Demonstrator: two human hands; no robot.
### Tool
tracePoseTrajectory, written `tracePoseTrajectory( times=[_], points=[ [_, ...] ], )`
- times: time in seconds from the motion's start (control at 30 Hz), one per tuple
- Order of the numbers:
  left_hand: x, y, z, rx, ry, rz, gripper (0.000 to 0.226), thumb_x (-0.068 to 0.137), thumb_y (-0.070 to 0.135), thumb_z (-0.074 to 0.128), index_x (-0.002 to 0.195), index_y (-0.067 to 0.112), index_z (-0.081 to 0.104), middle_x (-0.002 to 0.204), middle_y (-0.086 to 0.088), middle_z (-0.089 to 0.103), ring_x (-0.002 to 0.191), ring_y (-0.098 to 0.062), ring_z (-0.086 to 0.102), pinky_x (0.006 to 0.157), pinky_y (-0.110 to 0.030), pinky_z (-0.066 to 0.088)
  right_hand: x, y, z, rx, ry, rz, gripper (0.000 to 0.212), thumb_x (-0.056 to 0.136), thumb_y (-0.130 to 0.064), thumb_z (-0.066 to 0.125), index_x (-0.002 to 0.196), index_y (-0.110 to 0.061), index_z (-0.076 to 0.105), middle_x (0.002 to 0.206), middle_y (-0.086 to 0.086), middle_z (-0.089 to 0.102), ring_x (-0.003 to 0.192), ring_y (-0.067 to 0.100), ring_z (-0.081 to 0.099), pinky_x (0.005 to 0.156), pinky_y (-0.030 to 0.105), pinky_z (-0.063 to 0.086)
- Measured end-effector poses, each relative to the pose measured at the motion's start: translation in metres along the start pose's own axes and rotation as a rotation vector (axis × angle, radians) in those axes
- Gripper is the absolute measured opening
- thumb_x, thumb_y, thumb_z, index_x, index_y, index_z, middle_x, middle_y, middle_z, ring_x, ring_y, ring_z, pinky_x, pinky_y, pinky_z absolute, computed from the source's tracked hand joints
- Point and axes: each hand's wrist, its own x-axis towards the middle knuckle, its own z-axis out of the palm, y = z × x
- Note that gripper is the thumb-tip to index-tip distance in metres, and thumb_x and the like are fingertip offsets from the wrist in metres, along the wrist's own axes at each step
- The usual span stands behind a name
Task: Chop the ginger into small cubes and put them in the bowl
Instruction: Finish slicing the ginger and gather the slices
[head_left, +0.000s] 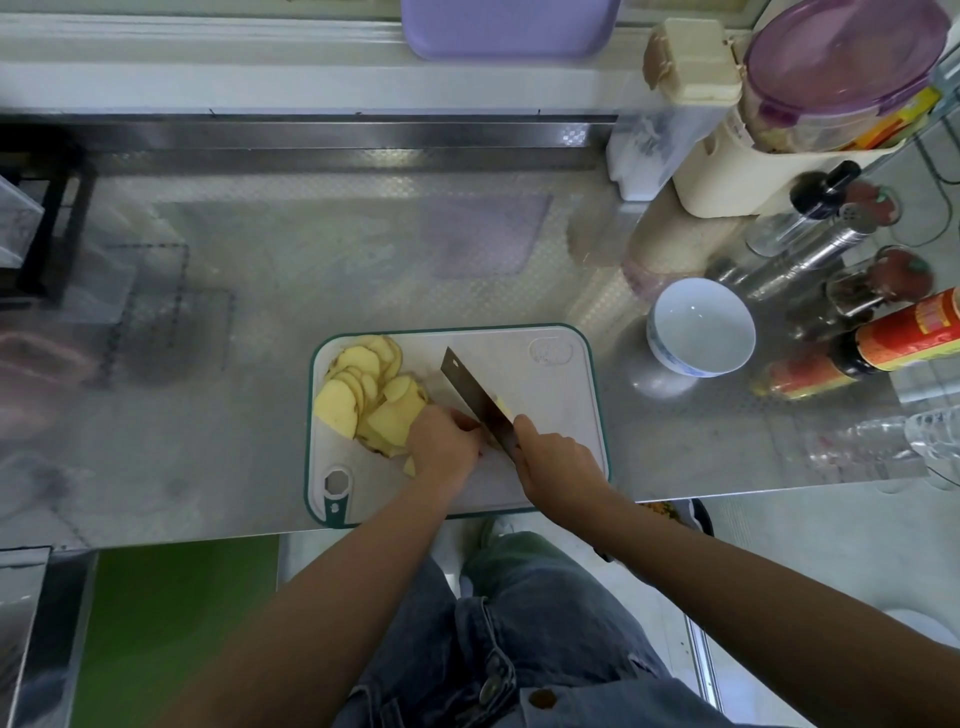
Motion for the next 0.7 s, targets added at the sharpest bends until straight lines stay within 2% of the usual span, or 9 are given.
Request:
tracePoseTrajectory(
  times=[0.07,0.13,0.2,0.27,0.33,0.4,0.47,0.57,0.7],
  points=[
    [0.002,-0.002,0.001,0.033,0.0,0.018,0.018,0.083,0.017,0.066,0.07,0.011,0.076,0.067,-0.006,0.071,0.063,-0.015,0.063,0.053,-0.023,0.041,0.0,0.002,-0.005,0.061,0.022,0.002,0.021,0.102,-0.027,0.04,0.118,-0.014,0.038,0.083,0.008,0.062,0.064,0.023,0.059,0.06,0.033,0.05],
    [0.003,-0.003,0.002,0.078,-0.005,0.039,0.015,0.084,0.02,0.067,0.077,0.01,0.075,0.075,-0.006,0.072,0.073,-0.02,0.067,0.065,-0.028,0.048,-0.001,0.005,-0.015,0.191,0.089,-0.006,0.019,0.101,-0.028,0.041,0.111,-0.012,0.04,0.078,0.008,0.06,0.062,0.026,0.056,0.056,0.034,0.044],
    [0.004,-0.004,0.001,0.167,0.007,0.105,0.017,0.085,0.026,0.068,0.085,0.009,0.07,0.084,-0.003,0.071,0.083,-0.019,0.065,0.074,-0.03,0.047,-0.002,0.008,-0.03,0.314,0.18,0.002,0.017,0.1,-0.026,0.044,0.106,-0.01,0.041,0.073,0.006,0.057,0.061,0.027,0.054,0.054,0.034,0.041],
    [0.005,-0.004,-0.002,0.265,0.021,0.275,0.017,0.084,0.022,0.068,0.096,0.011,0.063,0.095,-0.003,0.065,0.09,-0.019,0.06,0.077,-0.028,0.042,-0.002,0.016,-0.044,0.37,0.25,0.028,0.014,0.099,-0.023,0.048,0.098,-0.013,0.038,0.069,0.003,0.051,0.061,0.027,0.052,0.054,0.034,0.036],
    [0.008,-0.003,-0.007,0.414,-0.037,0.543,0.031,0.08,0.014,0.068,0.109,0.012,0.057,0.108,-0.007,0.056,0.1,-0.023,0.055,0.079,-0.029,0.041,-0.002,0.025,-0.054,0.391,0.274,0.076,0.015,0.098,-0.021,0.05,0.095,-0.013,0.038,0.068,0.003,0.049,0.066,0.033,0.054,0.056,0.035,0.035],
    [0.014,-0.002,-0.01,0.628,-0.151,0.781,0.049,0.078,0.009,0.064,0.125,0.014,0.05,0.127,-0.007,0.046,0.117,-0.024,0.045,0.09,-0.032,0.042,-0.004,0.034,-0.06,0.403,0.272,0.122,0.018,0.098,-0.021,0.05,0.092,-0.007,0.04,0.071,0.01,0.054,0.071,0.039,0.057,0.06,0.042,0.042],
    [0.021,0.0,-0.011,0.794,-0.226,0.904,0.055,0.08,0.009,0.06,0.133,0.017,0.046,0.139,-0.003,0.04,0.127,-0.022,0.037,0.1,-0.034,0.039,-0.009,0.04,-0.06,0.421,0.255,0.157,0.018,0.097,-0.019,0.05,0.095,-0.002,0.046,0.079,0.017,0.06,0.076,0.039,0.058,0.068,0.048,0.048],
    [0.026,0.004,-0.007,0.892,-0.221,0.944,0.044,0.084,0.013,0.055,0.127,0.018,0.051,0.131,-0.002,0.044,0.121,-0.021,0.041,0.097,-0.034,0.039,-0.015,0.044,-0.053,0.43,0.215,0.175,0.015,0.096,-0.021,0.05,0.095,-0.007,0.046,0.079,0.013,0.059,0.074,0.033,0.059,0.065,0.044,0.048],
    [0.025,0.006,0.0,0.873,-0.133,0.892,0.031,0.088,0.018,0.052,0.119,0.015,0.053,0.121,-0.004,0.048,0.111,-0.022,0.044,0.088,-0.032,0.043,-0.016,0.048,-0.044,0.393,0.219,0.161,0.016,0.097,-0.022,0.049,0.087,-0.019,0.037,0.064,-0.007,0.044,0.062,0.021,0.048,0.051,0.03,0.032]
  ],
)
